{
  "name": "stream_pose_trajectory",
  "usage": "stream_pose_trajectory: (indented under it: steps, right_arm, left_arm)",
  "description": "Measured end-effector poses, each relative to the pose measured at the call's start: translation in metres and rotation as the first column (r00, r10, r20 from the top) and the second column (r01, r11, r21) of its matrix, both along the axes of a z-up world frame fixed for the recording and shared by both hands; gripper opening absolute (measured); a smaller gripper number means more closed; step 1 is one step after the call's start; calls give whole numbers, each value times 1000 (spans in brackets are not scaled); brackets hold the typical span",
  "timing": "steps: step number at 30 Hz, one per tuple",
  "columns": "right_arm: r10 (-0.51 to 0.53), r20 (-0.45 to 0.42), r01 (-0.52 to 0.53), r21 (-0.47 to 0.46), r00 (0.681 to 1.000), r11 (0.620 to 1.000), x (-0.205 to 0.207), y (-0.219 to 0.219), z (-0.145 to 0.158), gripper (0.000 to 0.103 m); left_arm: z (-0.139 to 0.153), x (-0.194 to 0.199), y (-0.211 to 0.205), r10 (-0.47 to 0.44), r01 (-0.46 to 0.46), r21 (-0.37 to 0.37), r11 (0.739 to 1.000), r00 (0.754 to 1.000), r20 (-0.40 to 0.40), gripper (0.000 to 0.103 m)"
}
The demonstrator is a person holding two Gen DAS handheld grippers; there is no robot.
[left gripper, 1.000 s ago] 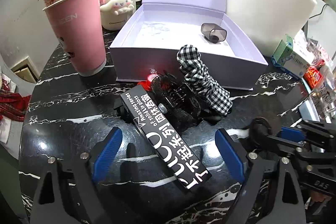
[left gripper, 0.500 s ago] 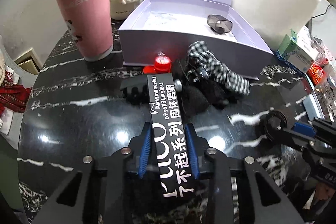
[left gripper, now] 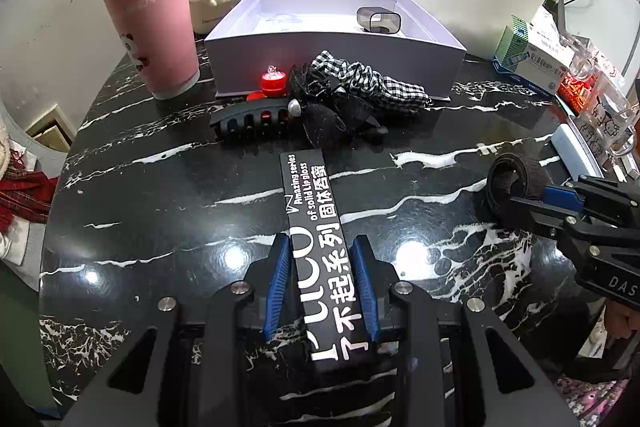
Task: Organize rigid objects
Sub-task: 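Grasp the black PUCO box with the left tool while the right tool lifts the hair tie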
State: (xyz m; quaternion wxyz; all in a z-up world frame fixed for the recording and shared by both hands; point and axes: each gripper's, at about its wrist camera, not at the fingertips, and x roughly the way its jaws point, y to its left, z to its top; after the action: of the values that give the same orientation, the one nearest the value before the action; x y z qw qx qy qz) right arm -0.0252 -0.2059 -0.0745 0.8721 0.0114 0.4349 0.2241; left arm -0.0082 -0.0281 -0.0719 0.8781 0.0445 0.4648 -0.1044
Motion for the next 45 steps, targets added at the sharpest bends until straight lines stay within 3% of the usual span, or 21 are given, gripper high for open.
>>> stream_pose_trajectory:
  steps: [1,2,4,7,14,16,19,22,25,34,45]
  right_arm:
    - [-4,-1,4,1,1000,1000,1,0,0,32]
    - [-12,-6,12,2,1000,1000,2,-1,-1,44]
    - [-31,-30,31,19,999,999,5,-3,-4,53]
    - [-45,-33,47,45,998,998,8,-6,-5,53]
    - [-67,-19,68,33,998,997,19,-2,-5,56]
    - [-81,-17,82,37,997,996,26,-2,-6,57]
    - [-98,-12,98,24,995,995,37,0,-6,57]
    - [-104,-3,104,14,995,994,43,3,-6,56]
    - [-110,11,110,-33,994,993,49,6,-7,29]
    - [-97,10,97,-24,995,995,50,3,-4,27]
    - [-74,25,74,-20,997,997,32,4,7,26]
  left_arm:
    - [0,2,-1,1,-1,0,1000,1000,2,32]
    - [0,3,-1,1,-1,0,1000,1000,4,32]
    - [-1,7,-2,12,-12,3,1000,1000,9,36]
    - [-1,15,1,41,-41,-2,999,999,13,42]
    - [-3,19,3,48,-47,-12,999,998,42,41]
    - [-2,18,3,38,-37,-21,999,998,49,28]
    - [-2,18,2,37,-36,-22,999,998,47,26]
    - [-1,19,2,36,-35,-21,999,998,43,26]
    - [-1,20,3,34,-33,-23,999,999,36,26]
    - [-1,24,12,52,-51,-68,996,999,11,25]
    - [14,11,12,45,-41,-57,998,997,57,25]
